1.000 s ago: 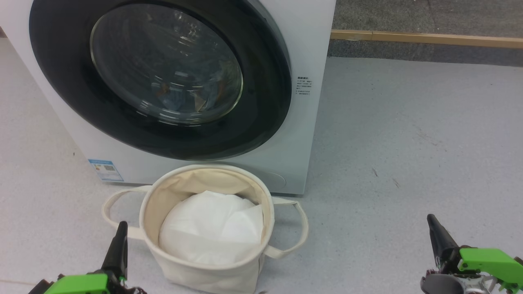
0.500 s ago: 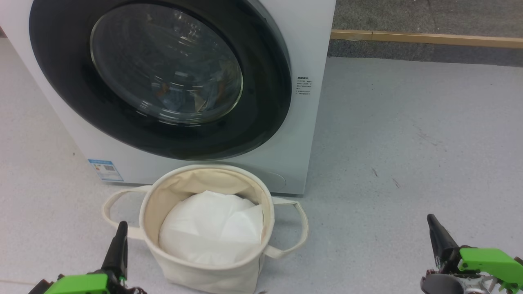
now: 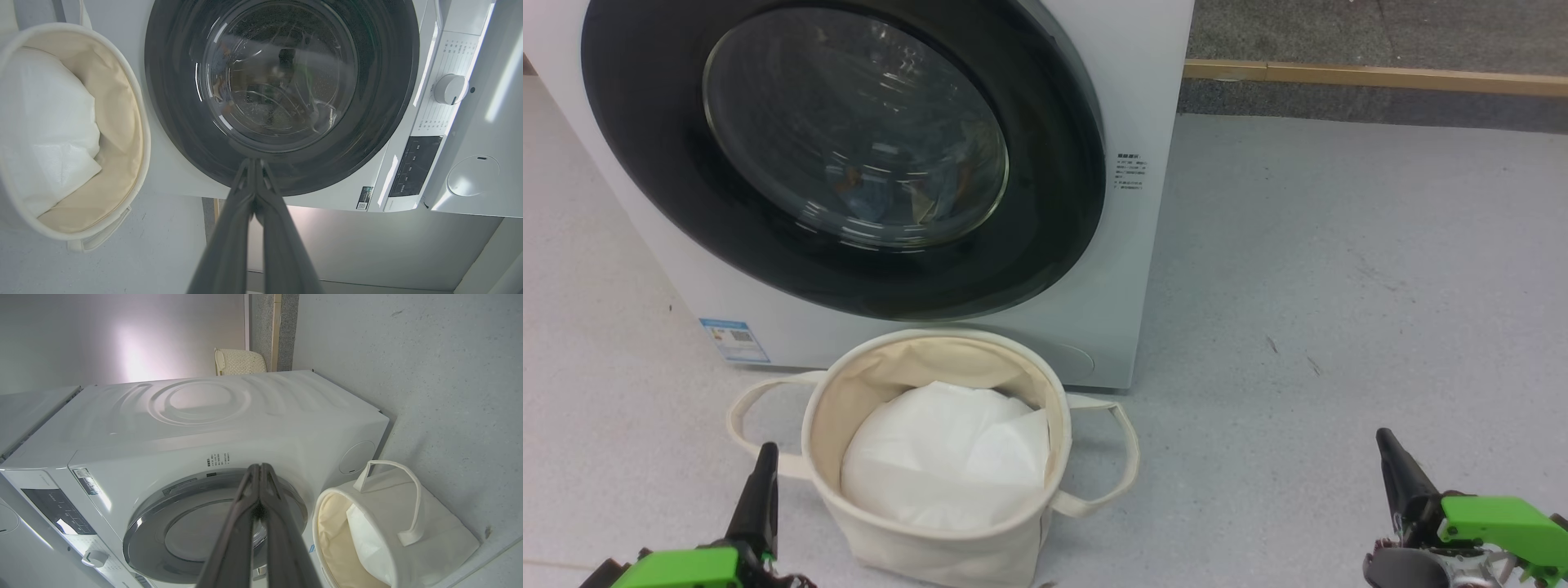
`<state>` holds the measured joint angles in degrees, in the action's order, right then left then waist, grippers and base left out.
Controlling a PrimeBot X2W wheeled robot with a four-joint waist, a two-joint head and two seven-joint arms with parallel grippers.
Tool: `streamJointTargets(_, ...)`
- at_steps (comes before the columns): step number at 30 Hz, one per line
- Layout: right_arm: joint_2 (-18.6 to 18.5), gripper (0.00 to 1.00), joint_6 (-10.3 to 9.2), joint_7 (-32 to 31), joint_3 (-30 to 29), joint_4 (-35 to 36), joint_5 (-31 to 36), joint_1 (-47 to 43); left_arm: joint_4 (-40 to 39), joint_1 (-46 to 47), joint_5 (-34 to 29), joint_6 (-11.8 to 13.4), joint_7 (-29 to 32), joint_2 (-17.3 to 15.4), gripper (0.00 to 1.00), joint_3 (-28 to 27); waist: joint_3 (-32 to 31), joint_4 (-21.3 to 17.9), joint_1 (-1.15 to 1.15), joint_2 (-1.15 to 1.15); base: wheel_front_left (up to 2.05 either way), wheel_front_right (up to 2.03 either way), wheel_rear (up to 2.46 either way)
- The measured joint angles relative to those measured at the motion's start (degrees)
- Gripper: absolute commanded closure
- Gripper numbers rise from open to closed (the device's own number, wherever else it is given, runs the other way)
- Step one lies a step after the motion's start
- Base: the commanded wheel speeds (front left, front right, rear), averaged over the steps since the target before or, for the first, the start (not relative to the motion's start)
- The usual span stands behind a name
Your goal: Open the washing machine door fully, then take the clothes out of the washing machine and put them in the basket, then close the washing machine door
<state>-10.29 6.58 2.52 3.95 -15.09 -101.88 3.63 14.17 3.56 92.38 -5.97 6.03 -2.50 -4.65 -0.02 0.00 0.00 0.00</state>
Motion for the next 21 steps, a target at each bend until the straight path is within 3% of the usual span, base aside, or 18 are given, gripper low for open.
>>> streamJointTargets(21,0.0,1.0,0.0,0.0,0.0,0.0,0.0,0.0,0.0,0.0,0.0,0.0,0.0,0.0,1.0,0.0,0.0,0.0,0.0,0.0,0.0,0.0,0.0)
